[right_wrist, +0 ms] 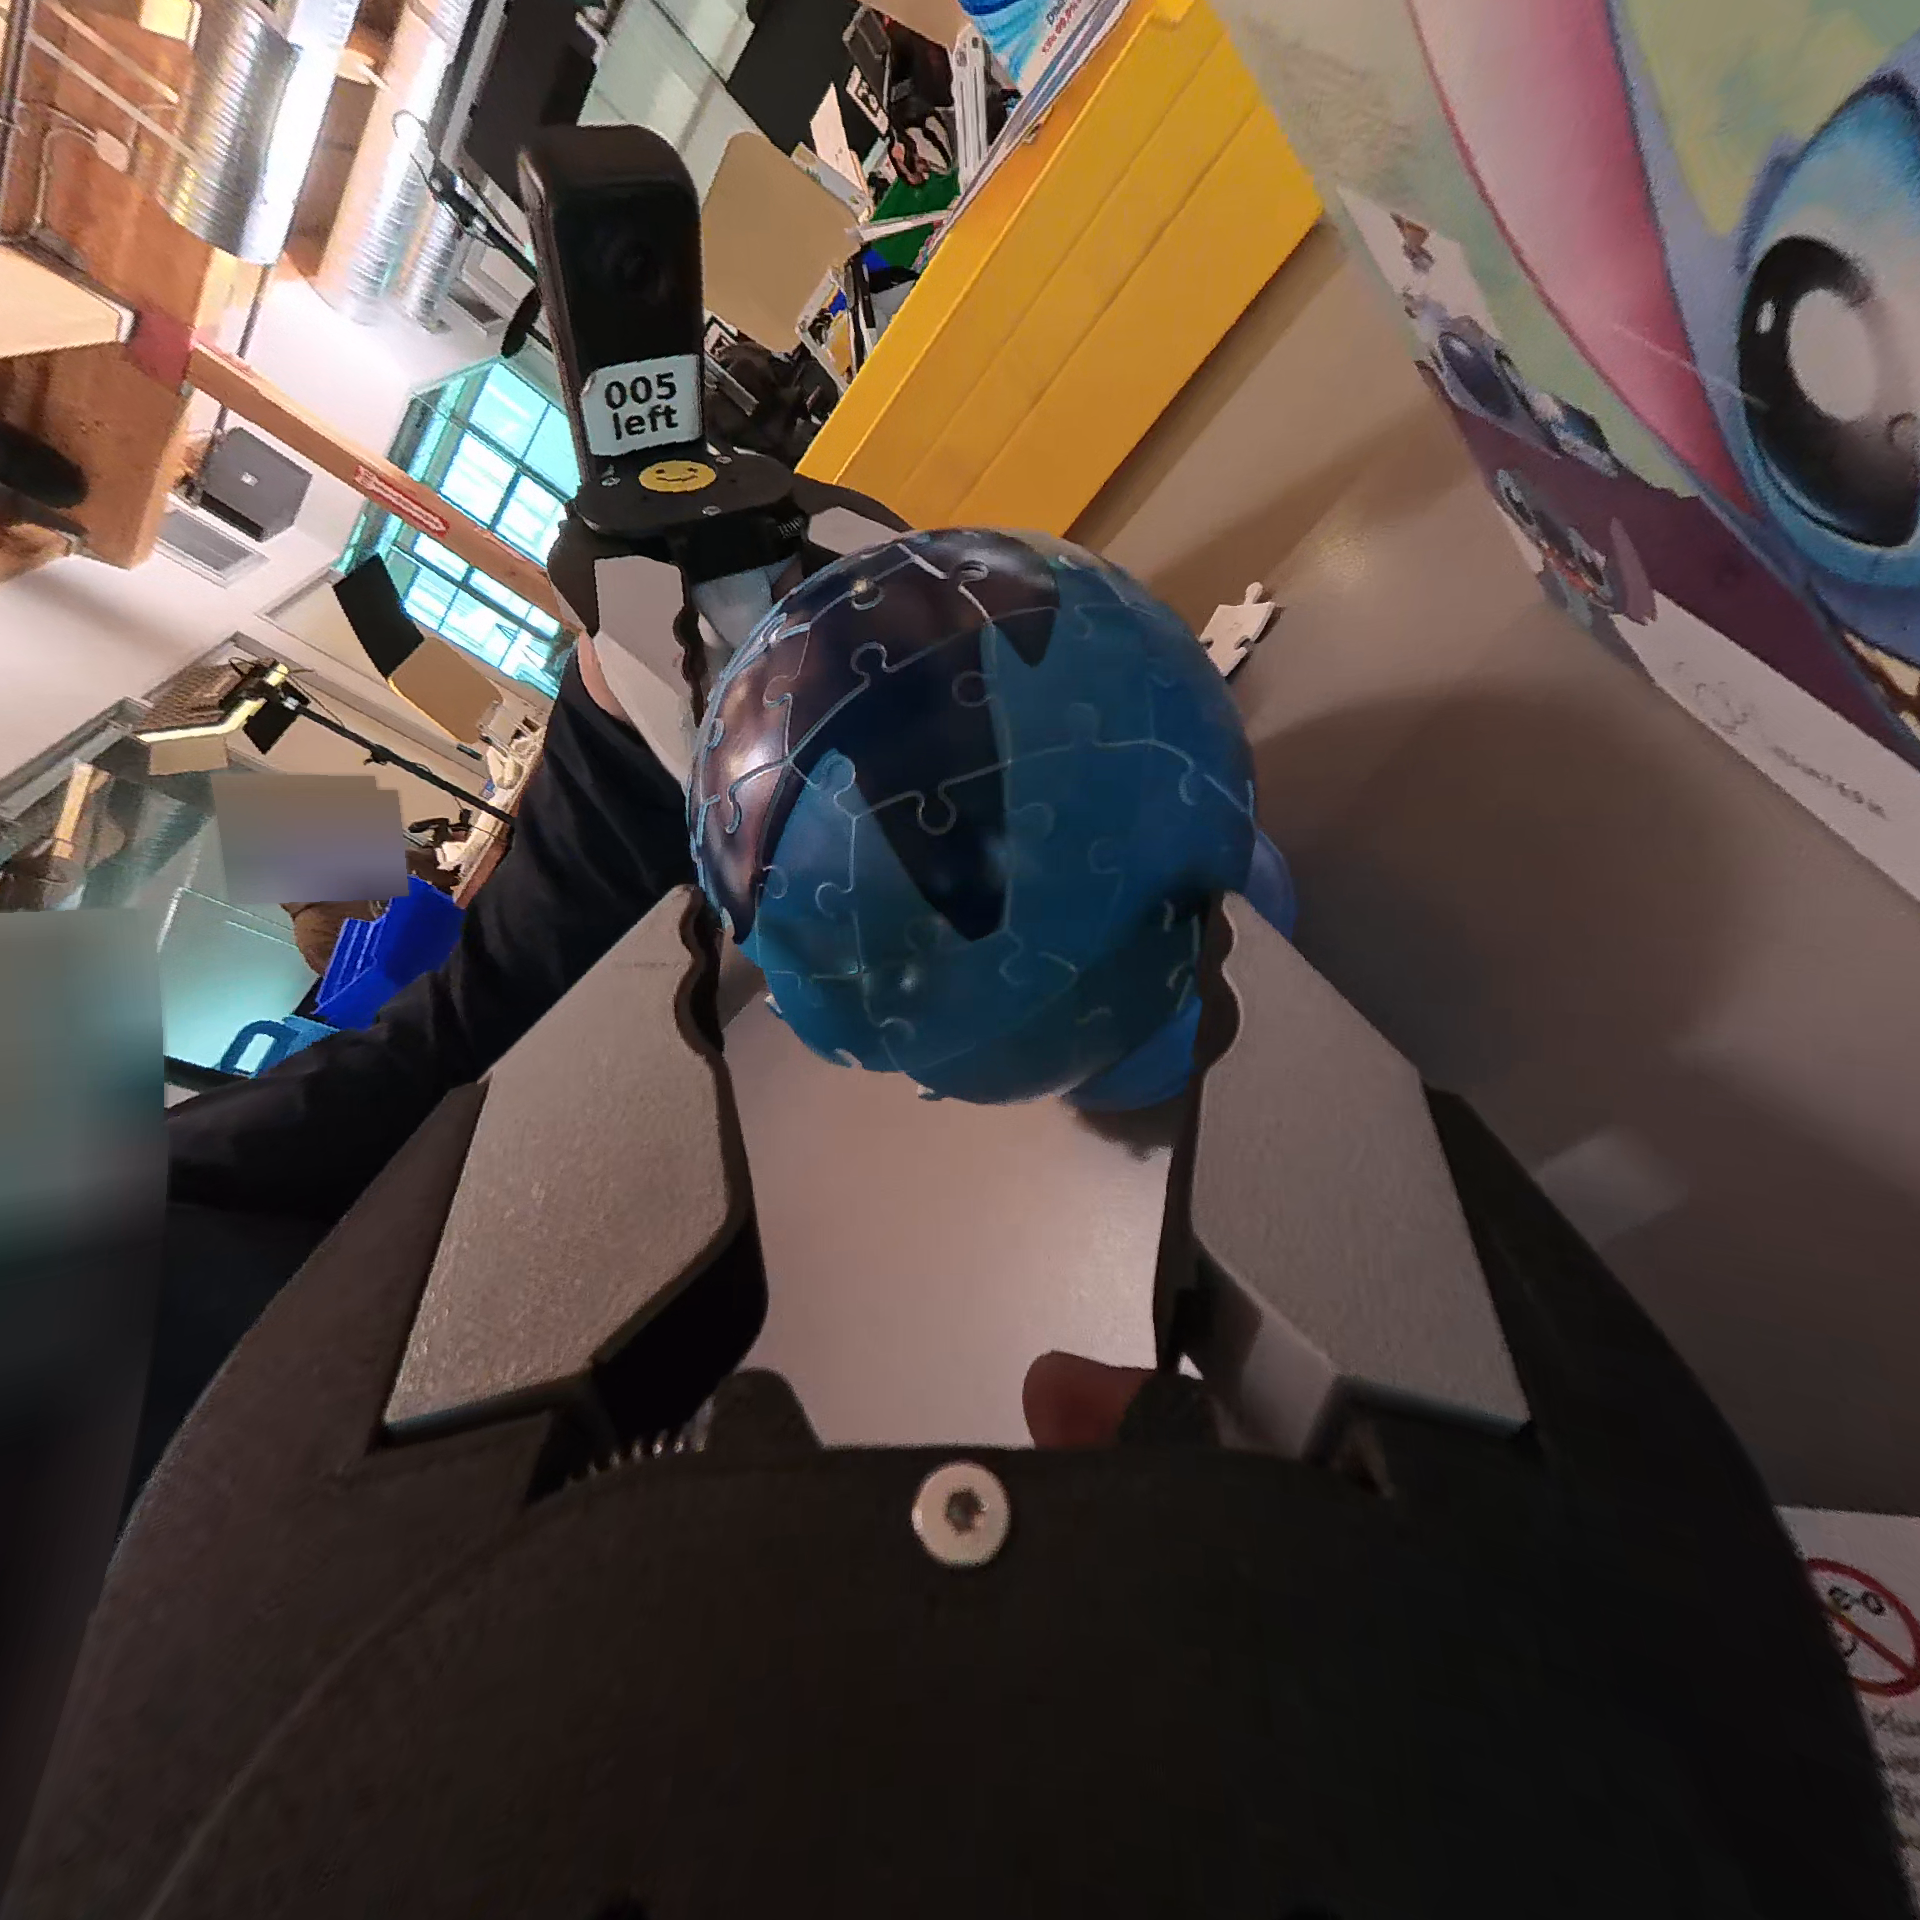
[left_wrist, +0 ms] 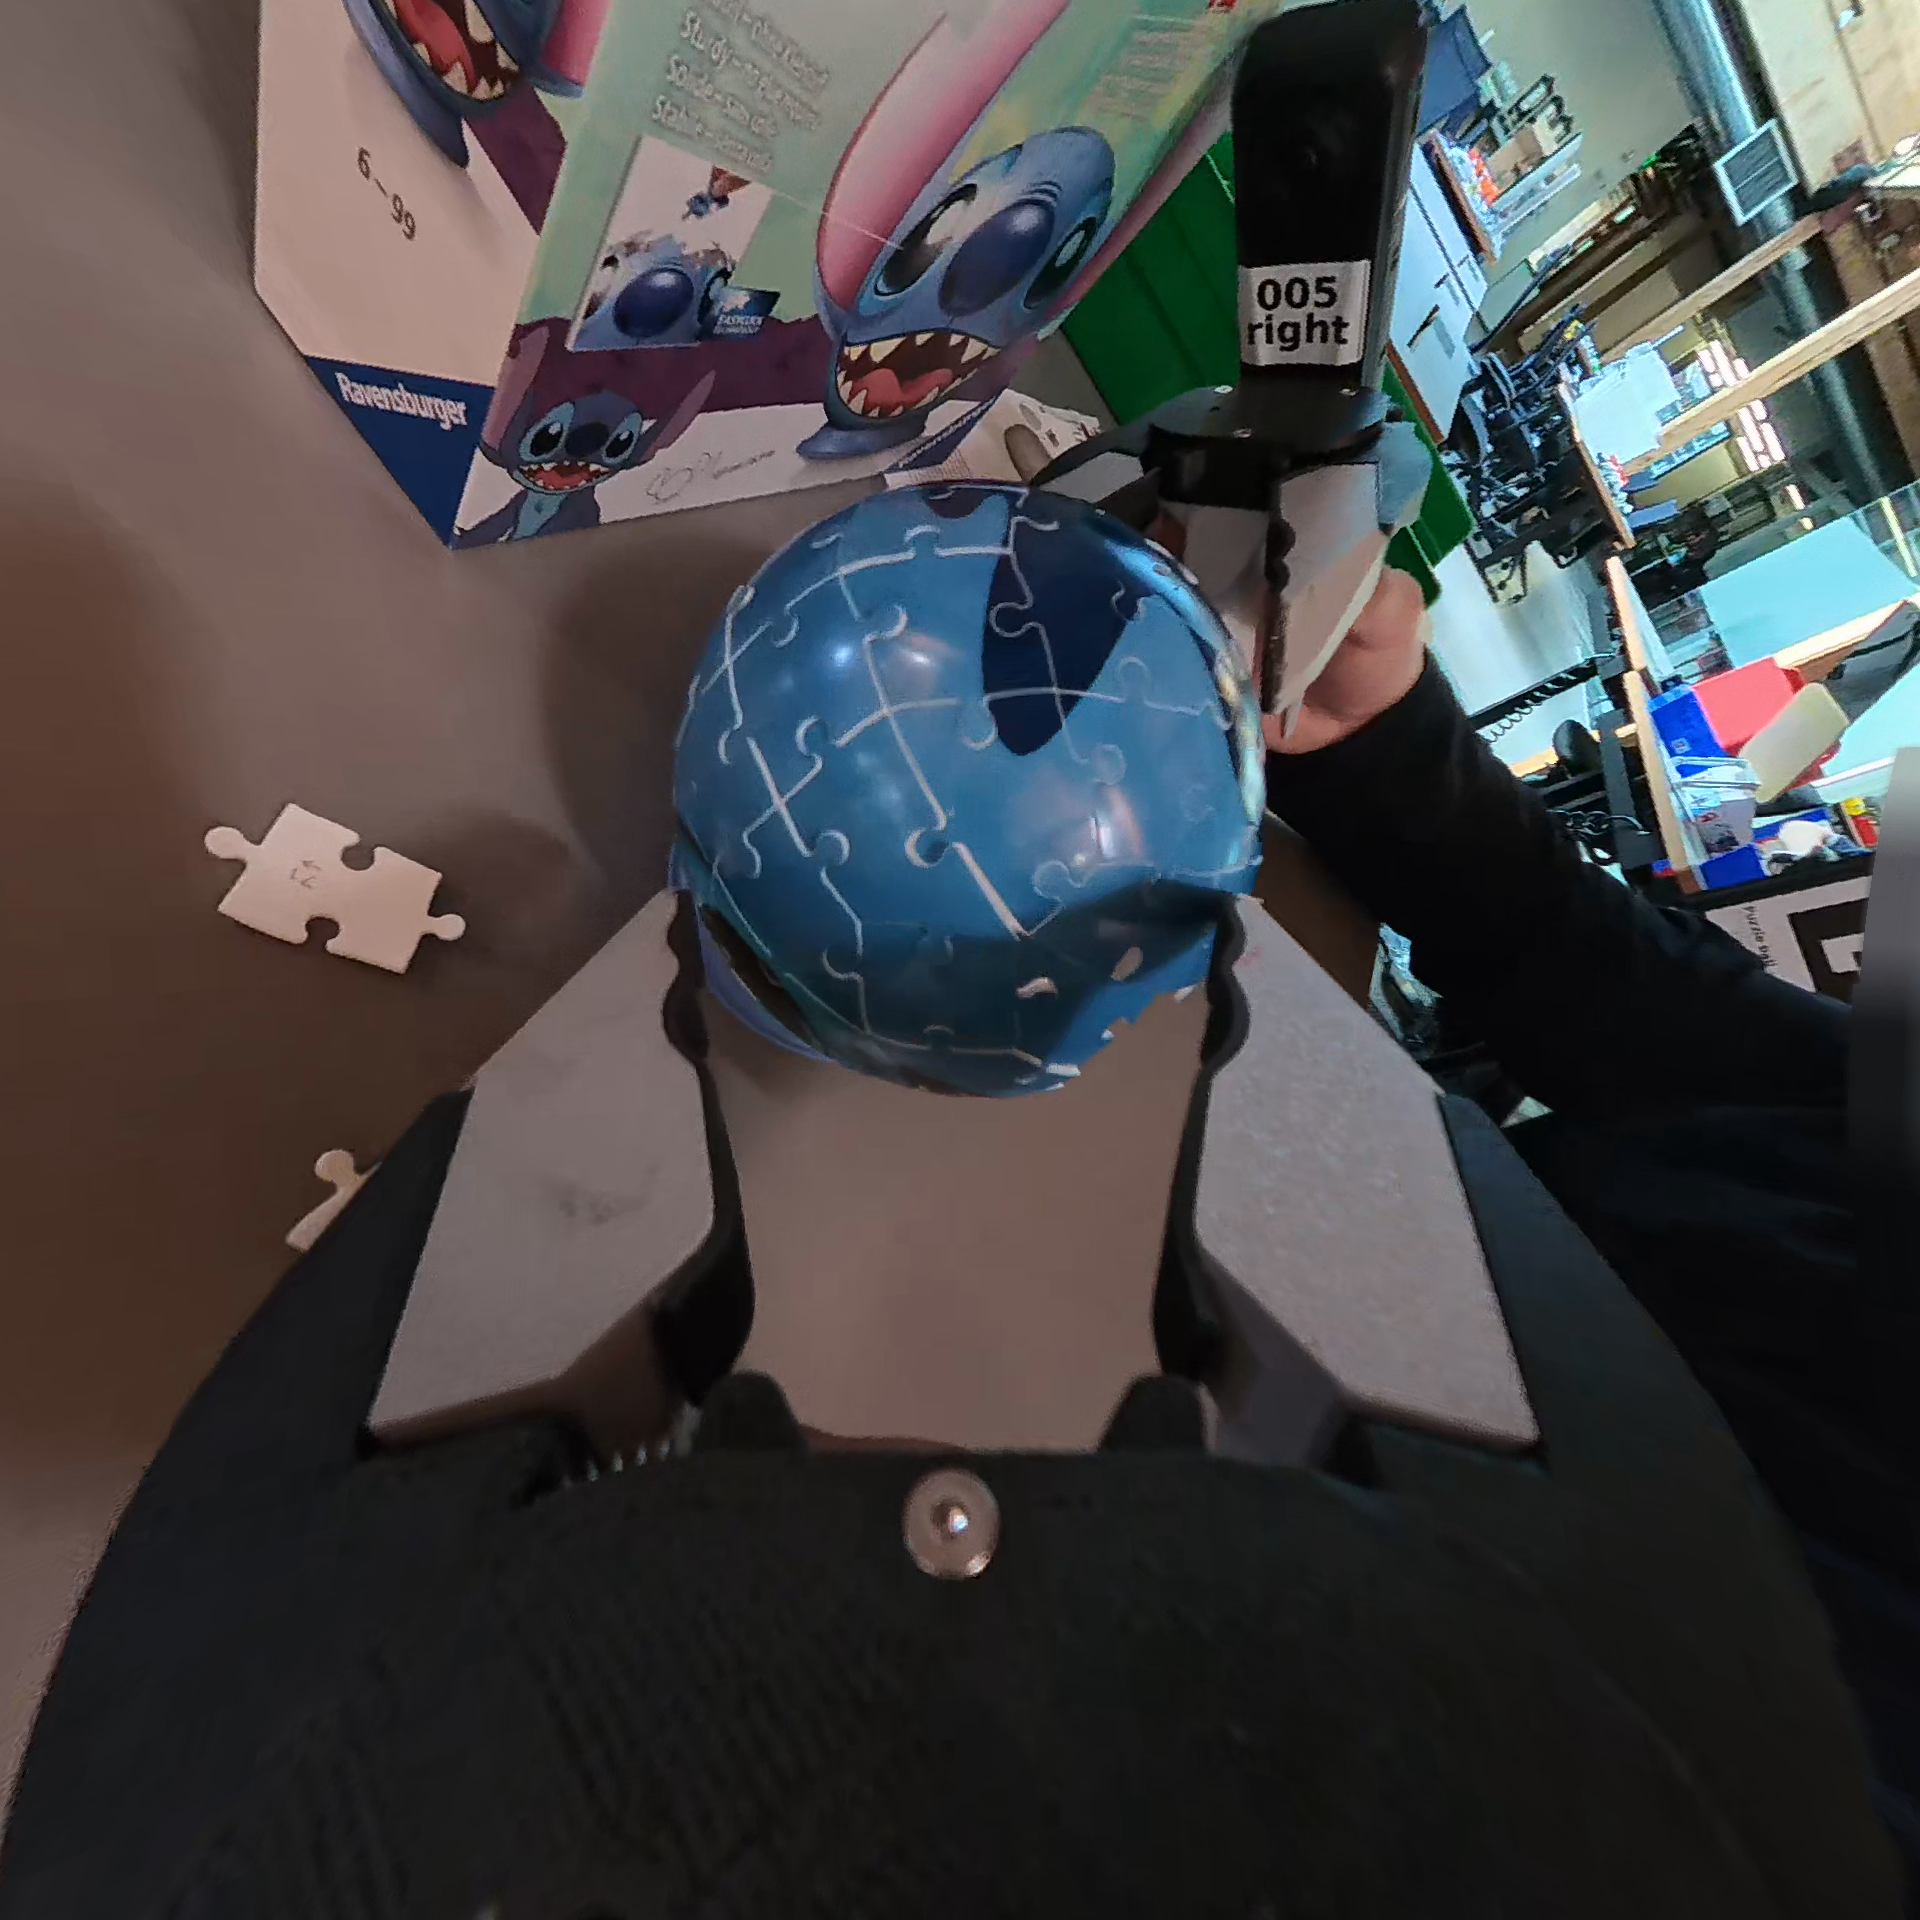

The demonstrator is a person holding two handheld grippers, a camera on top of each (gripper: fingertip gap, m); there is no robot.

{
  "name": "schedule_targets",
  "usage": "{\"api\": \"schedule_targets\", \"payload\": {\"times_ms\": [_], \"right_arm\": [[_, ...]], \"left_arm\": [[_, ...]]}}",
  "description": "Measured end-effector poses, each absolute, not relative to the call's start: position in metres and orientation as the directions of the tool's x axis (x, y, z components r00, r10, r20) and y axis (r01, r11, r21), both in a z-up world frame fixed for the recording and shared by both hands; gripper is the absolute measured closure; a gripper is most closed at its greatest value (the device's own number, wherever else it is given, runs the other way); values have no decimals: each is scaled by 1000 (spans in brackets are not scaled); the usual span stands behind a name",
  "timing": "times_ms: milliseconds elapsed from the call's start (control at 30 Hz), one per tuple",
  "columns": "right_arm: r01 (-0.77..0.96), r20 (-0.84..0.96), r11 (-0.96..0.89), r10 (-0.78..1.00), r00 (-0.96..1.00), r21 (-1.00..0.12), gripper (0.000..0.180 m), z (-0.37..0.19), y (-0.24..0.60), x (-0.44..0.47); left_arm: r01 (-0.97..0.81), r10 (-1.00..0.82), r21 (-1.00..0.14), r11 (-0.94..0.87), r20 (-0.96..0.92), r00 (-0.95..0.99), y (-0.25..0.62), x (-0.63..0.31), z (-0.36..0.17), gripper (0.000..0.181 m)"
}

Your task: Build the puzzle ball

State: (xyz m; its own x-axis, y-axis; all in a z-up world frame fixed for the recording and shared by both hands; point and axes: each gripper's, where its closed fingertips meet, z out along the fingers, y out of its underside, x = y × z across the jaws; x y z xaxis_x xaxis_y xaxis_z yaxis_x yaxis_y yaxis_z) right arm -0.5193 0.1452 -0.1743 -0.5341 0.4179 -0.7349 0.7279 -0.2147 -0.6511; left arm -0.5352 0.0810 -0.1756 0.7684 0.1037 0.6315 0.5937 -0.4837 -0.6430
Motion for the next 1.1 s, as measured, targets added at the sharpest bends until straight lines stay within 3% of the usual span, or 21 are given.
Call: {"api": "schedule_targets", "payload": {"times_ms": [733,1100], "right_arm": [[748,-730,-171,438,-525,-641,81,-179,138,-525],[549,-515,-103,522,-680,-829,79,-168,132,-526]], "left_arm": [[587,124,-604,-540,632,765,86,-522,-184,77],[413,64,-746,-523,449,891,82,-523,-189,77]]}}
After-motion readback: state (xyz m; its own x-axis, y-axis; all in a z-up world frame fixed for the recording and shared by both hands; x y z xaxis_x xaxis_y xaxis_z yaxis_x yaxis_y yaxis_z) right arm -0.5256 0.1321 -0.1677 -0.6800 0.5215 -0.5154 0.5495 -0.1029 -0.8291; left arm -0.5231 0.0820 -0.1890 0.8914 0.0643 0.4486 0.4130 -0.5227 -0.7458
